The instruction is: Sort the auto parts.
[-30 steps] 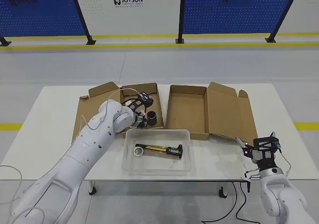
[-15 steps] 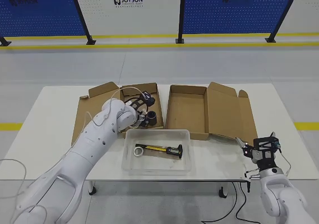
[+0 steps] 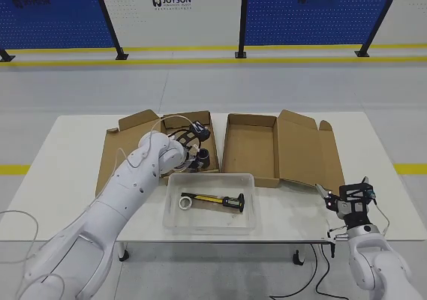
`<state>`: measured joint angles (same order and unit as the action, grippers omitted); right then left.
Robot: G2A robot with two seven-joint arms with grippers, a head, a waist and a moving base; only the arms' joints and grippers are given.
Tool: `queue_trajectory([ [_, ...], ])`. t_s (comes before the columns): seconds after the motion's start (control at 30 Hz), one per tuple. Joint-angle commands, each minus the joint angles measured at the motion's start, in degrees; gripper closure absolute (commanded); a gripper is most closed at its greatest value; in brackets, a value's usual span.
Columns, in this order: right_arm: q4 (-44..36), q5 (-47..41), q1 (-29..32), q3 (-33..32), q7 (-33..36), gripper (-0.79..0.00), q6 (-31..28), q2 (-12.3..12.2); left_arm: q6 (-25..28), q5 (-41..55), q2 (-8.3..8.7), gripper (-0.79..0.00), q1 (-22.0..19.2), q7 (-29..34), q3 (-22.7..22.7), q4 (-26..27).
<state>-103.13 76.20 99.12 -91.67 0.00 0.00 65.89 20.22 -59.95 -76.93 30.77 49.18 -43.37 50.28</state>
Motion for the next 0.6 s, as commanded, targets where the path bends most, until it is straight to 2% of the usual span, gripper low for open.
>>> queue_trajectory([
  [0.0,0.0,0.0,0.0,0.0,0.0,-0.785,0.0,0.0,-0.2,-0.4,0.21,-0.650,0.3,-0.3,-0.5,1.2],
  [0.07,0.0,0.0,0.0,0.0,0.0,-0.785,0.0,0.0,-0.5,-0.7,0.56,-0.674,0.9,-0.6,-1.3,3.1],
  [0.17,0.0,0.0,0.0,0.0,0.0,-0.785,0.0,0.0,-1.1,-1.7,1.42,-0.785,2.7,-0.5,-3.0,7.2],
  [0.37,0.0,0.0,0.0,0.0,0.0,-0.785,0.0,0.0,-2.2,-4.6,4.08,-0.785,8.6,-0.6,-8.9,20.0],
  [0.57,0.0,0.0,0.0,0.0,0.0,-0.785,0.0,0.0,-3.1,-7.1,6.85,-0.785,18.7,-1.8,-16.6,36.8],
])
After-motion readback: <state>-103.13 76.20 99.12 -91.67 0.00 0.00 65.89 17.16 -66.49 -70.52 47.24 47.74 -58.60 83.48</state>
